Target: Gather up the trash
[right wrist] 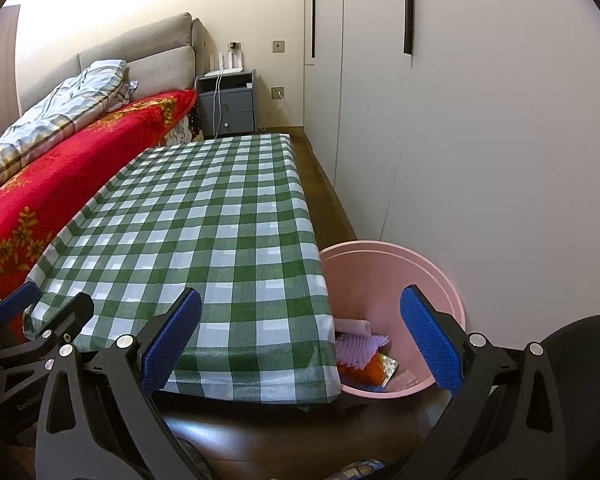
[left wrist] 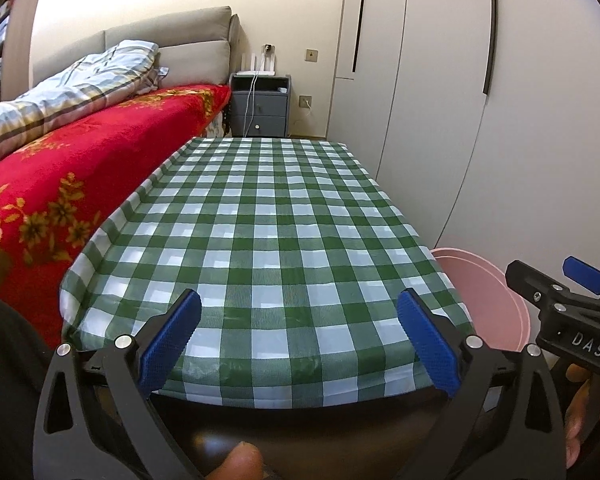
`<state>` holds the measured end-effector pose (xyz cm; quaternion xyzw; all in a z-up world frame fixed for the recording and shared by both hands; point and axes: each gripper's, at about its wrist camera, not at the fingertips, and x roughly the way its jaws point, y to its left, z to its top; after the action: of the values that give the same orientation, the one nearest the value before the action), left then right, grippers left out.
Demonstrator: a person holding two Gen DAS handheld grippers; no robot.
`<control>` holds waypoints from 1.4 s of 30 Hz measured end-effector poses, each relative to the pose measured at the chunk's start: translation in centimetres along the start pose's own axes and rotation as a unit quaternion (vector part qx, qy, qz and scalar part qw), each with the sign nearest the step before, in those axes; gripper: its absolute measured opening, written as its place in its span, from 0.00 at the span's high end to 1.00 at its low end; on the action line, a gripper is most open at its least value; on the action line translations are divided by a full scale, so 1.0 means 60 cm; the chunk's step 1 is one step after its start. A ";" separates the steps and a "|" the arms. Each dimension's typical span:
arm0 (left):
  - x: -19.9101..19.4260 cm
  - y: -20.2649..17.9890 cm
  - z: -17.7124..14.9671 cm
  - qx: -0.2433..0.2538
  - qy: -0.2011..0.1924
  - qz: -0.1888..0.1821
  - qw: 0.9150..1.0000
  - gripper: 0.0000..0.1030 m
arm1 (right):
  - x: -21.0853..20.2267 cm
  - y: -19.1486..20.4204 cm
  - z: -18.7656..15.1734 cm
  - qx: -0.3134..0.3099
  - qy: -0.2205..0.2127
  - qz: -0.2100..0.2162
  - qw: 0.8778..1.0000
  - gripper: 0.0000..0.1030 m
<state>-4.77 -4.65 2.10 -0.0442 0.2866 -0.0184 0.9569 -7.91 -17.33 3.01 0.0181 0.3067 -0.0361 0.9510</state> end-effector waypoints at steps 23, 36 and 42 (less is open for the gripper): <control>-0.003 -0.001 0.001 0.000 -0.006 -0.003 1.000 0.08 | -0.001 0.004 -0.002 -0.003 0.001 0.003 1.000 0.05; -0.004 -0.004 0.002 0.002 -0.009 -0.004 1.000 0.08 | -0.002 0.004 -0.001 -0.004 0.001 0.003 1.000 0.05; -0.003 -0.004 0.001 0.002 -0.009 -0.003 1.000 0.08 | -0.004 0.006 -0.001 -0.005 0.001 0.003 1.000 0.05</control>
<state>-4.89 -4.88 2.29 -0.0430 0.2777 -0.0214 0.9595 -8.12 -16.97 3.12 0.0149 0.3073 -0.0315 0.9510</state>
